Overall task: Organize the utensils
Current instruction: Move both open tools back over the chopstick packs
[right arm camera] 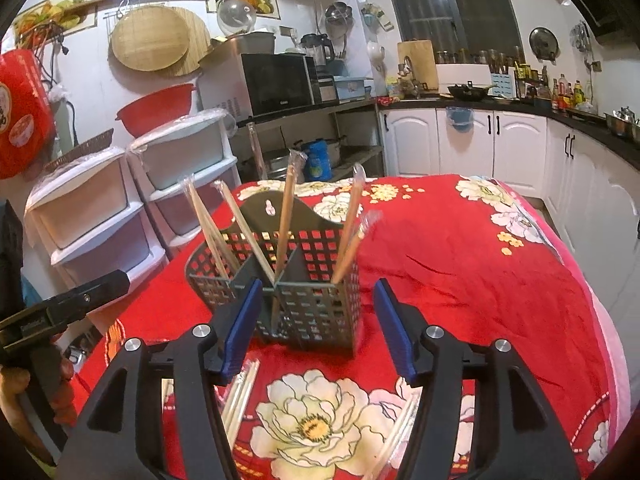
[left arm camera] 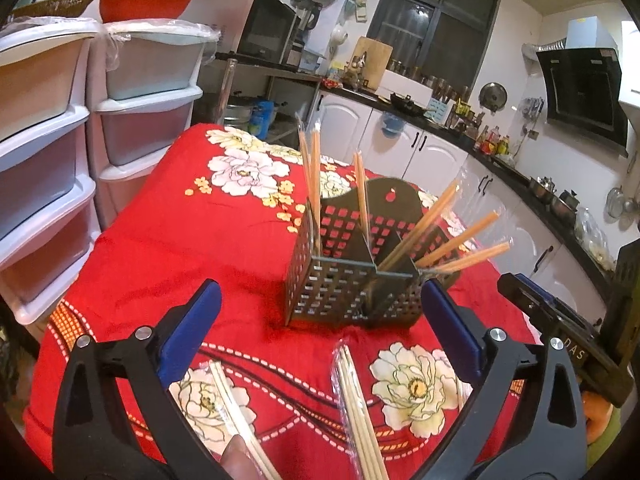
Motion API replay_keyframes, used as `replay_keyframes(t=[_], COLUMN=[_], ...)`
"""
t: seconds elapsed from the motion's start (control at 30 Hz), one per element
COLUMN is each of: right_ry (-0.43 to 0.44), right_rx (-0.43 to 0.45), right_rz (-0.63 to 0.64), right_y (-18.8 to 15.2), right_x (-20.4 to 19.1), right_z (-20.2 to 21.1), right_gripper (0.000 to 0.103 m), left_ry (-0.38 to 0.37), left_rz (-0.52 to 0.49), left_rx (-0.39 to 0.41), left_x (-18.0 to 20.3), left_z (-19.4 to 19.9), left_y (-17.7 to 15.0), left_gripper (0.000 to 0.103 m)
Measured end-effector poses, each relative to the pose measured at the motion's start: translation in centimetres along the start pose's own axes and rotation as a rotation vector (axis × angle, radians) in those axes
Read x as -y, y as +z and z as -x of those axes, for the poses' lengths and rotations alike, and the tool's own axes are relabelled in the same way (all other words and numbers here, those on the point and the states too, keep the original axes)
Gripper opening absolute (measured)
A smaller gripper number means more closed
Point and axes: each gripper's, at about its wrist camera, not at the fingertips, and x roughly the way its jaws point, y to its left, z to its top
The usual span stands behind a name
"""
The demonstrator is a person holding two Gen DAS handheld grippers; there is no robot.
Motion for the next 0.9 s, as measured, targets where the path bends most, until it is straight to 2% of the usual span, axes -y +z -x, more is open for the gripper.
replay_keyframes(t=[0.5,0.9], right_ry=[-0.016,-0.025], right_rx=[-0.090,-0.167], right_rz=[0.016,0.018], right_y=[-3.4,-6.1], right_x=[1.2,2.2], right_z=[-0.3,-1.0], right_gripper=[0.056,0.056], left_ry=[0.004,-0.021], left_rz=[-0.016,-0.015], left_rx=[-0.084,-0.159], left_x=[0.7,1.3], left_z=[-1.7,-3.2], left_y=[-3.3,-5.2], left_gripper=[0.091,0.091])
